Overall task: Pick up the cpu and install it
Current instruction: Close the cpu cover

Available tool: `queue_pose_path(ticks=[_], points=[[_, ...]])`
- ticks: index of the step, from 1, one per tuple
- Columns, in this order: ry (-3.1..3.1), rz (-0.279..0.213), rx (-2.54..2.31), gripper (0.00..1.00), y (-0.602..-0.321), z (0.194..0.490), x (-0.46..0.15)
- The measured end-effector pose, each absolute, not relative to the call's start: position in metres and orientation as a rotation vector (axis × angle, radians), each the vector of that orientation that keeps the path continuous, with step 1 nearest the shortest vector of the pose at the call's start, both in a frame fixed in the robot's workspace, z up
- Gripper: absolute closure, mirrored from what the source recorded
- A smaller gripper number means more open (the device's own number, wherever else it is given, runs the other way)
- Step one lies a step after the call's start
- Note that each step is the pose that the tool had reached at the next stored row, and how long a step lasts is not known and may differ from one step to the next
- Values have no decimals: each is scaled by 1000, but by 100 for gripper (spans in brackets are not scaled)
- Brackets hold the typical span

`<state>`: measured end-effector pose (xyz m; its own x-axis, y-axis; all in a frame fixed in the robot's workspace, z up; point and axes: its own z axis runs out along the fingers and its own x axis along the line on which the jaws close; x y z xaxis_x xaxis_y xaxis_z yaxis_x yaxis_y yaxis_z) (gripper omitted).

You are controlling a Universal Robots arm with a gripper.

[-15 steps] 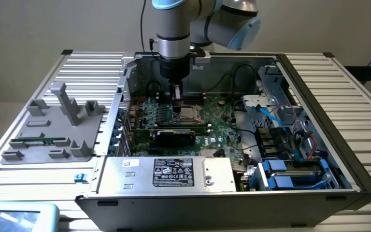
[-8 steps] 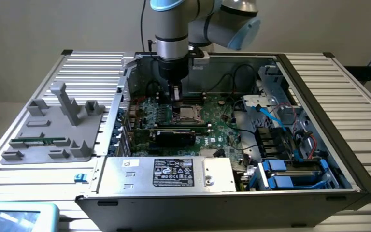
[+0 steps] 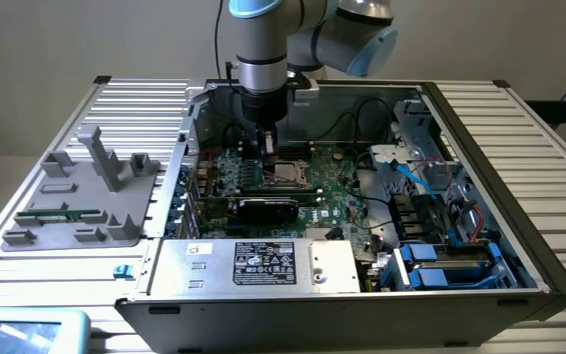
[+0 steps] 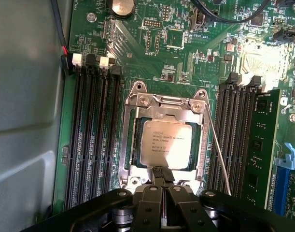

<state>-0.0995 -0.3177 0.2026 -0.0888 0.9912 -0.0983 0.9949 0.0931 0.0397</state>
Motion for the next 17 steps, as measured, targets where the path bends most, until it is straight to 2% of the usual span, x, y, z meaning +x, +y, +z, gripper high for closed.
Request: queue_pose_path(ticks=[17], points=[[2242, -70, 2045, 91, -309, 205, -106]])
